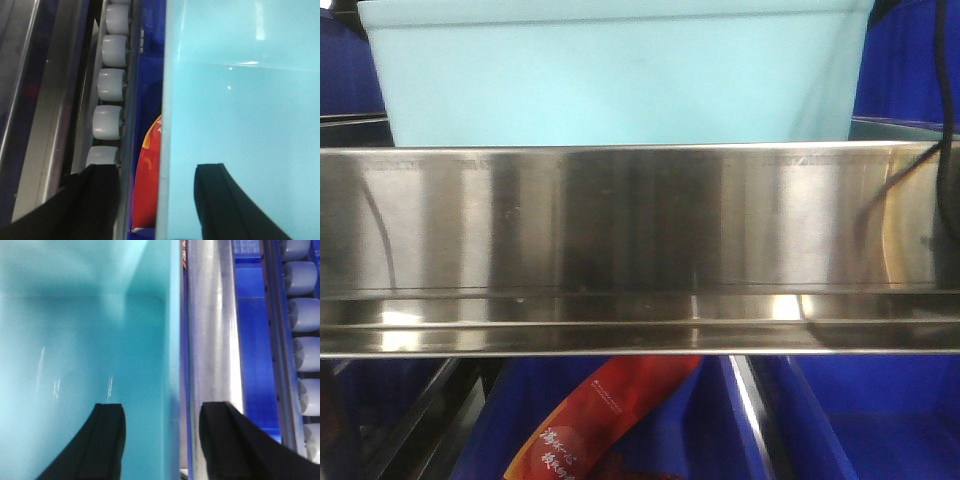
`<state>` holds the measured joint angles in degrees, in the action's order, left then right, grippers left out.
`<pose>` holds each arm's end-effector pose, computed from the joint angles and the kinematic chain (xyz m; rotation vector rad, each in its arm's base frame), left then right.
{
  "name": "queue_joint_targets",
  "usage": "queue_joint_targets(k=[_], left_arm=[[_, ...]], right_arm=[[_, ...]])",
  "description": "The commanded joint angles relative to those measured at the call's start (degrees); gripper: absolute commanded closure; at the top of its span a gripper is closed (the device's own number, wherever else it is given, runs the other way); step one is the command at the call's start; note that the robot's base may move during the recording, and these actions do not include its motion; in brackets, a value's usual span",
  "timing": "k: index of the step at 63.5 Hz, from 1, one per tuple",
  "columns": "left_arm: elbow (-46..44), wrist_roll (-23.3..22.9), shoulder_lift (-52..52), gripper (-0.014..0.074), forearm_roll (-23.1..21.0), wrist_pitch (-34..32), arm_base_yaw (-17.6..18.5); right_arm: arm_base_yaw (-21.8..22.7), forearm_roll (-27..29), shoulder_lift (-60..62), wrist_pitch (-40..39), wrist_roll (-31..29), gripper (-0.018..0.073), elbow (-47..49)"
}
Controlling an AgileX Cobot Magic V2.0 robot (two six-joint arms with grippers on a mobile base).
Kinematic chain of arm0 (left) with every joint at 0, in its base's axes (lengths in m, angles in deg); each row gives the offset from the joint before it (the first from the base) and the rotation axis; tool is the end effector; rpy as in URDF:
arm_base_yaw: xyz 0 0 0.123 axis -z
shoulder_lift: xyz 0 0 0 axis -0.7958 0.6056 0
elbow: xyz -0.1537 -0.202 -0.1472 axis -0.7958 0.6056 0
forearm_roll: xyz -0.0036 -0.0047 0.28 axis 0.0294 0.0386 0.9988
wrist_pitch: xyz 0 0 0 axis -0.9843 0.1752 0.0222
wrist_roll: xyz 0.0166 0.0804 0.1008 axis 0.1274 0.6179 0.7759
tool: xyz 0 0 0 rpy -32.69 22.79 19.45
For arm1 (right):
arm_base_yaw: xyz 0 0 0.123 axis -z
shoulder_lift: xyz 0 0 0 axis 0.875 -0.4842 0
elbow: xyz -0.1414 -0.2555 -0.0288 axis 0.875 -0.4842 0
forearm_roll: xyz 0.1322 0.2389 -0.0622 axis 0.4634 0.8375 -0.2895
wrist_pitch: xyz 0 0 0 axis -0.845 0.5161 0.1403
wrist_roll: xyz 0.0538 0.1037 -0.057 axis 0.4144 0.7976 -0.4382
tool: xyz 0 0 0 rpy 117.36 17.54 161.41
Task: Fetch blue bin and place on conveyor start
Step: 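Close both grippers on opposite rims of the light-teal bin, then lift the light-teal bin with both grippers and pull it off the shelf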
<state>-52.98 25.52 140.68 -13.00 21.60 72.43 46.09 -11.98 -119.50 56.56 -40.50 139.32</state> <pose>0.4329 -0.1262 0.3071 -0.1067 2.5451 -0.0032 0.4424 0.1106 0.3100 0.1236 2.6664 0.1190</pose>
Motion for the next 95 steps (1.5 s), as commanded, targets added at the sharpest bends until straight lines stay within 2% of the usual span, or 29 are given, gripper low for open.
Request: queue_joint_targets(k=[1, 9, 13, 19, 25, 27, 28, 40, 57, 74, 83, 95], left_arm=[[-0.32, 0.0, -0.07, 0.0333, -0.38, 0.28, -0.12], [-0.32, 0.0, -0.07, 0.0335, -0.38, 0.19, -0.12], [-0.32, 0.0, -0.07, 0.0356, -0.38, 0.08, -0.12], [-0.32, 0.0, -0.07, 0.0449, -0.38, -0.17, -0.12], [-0.32, 0.0, -0.07, 0.0608, -0.38, -0.54, 0.01], [-0.32, 0.0, -0.07, 0.0689, -0.38, -0.85, 0.01], [-0.32, 0.0, -0.07, 0.0711, -0.38, -0.94, 0.01], [-0.32, 0.0, -0.32, 0.0707, 0.87, -0.55, 0.01], [-0.32, -0.52, -6.16, 0.0707, 1.0, 0.29, 0.11], [-0.52, -1.59, -14.66, 0.0707, 5.61, -0.18, 3.1], [-4.02, -1.59, -16.6, 0.0707, 6.0, 0.04, 4.93], [-13.18, -1.59, -16.39, 0.0707, 8.59, 3.47, 6.27]], right_arm=[[-0.11, -0.41, 0.0, -0.79, -0.01, 0.0315, 0.64], [-0.11, -0.41, 0.0, -0.81, -0.01, 0.0317, 0.64], [-0.11, -0.41, 0.0, -0.81, -0.01, 0.0351, 0.64], [-0.11, -0.41, -0.31, -0.57, -0.01, 0.0481, 0.64], [-0.11, -0.41, -0.54, -0.3, -0.01, 0.0664, 0.64], [-0.11, -0.83, -0.54, -0.3, -0.01, 0.0725, 0.64], [-0.11, -1.0, -0.54, -0.42, -0.01, 0.0724, 0.64], [-0.59, -3.87, 0.01, -0.32, -0.01, 0.0724, 1.81], [-4.2, -7.27, 4.21, -0.05, 1.56, 0.0724, 3.11], [-8.05, -13.7, 12.03, -0.79, 5.04, 0.0724, 3.42], [-9.15, -15.06, 13.91, 1.02, 5.16, 0.0724, 7.12], [-9.89, -16.65, 14.14, 3.71, 5.04, 0.0724, 13.22]])
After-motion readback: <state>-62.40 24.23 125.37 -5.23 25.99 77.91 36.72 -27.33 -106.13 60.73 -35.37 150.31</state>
